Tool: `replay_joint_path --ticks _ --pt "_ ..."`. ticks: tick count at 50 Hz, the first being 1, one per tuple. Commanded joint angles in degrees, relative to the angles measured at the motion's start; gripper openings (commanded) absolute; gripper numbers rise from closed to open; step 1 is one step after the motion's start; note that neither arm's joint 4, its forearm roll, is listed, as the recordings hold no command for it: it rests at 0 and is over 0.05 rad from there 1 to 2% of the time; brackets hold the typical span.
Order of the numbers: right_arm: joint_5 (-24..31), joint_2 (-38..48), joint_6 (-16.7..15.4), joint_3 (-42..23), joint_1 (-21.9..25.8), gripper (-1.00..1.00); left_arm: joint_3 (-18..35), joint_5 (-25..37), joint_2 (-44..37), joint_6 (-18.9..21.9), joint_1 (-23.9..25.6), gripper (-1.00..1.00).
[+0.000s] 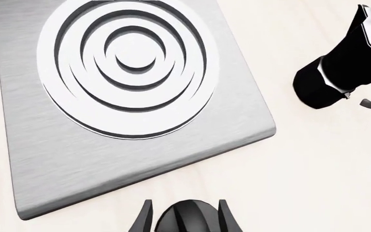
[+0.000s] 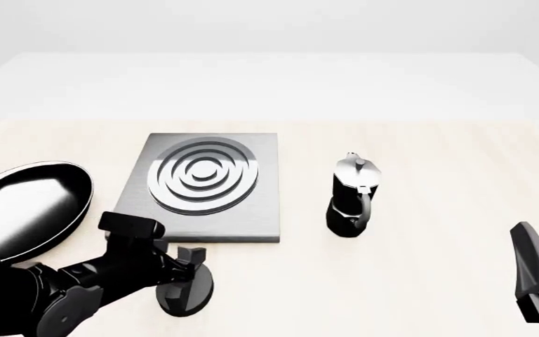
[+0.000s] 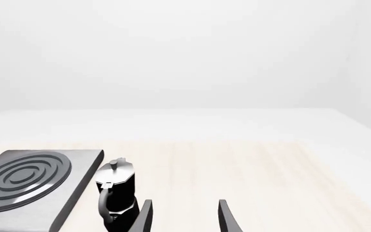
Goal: Turn on the stove.
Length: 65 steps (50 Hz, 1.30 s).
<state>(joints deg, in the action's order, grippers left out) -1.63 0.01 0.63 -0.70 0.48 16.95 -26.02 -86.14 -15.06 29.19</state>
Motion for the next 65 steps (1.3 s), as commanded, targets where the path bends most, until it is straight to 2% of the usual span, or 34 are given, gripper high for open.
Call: replay_joint_path --ticks 1,15,31,38,55,56,65 --pt "-0.07 0.0 0.23 -0.01 0.03 1.0 0.07 -1.36 -2.44 -1.86 1.09 1.0" --pt "0.02 0.0 0.8 -0.11 0.18 1.0 -0.25 -3.33 -5.7 -4.23 1.67 1.0" --pt "0.15 0.0 1.08 -0.1 0.35 1.0 -0.76 -4.96 -7.78 -5.05 0.86 1.0" --pt "0.17 0.0 0.87 -0.03 0.42 1.0 -1.68 -4.43 -6.02 -3.46 -3.44 1.0" --pt "0.34 0.01 0.15 0.19 0.81 1.0 -2.87 -2.26 -1.5 -1.41 -9.33 1.0" --pt "0.34 0.01 0.16 0.22 0.83 1.0 -2.76 -1.77 -1.06 0.24 -11.13 1.0" --pt "0.35 0.01 -0.01 0.2 0.9 1.0 -2.8 -1.19 0.13 0.21 -12.31 1.0"
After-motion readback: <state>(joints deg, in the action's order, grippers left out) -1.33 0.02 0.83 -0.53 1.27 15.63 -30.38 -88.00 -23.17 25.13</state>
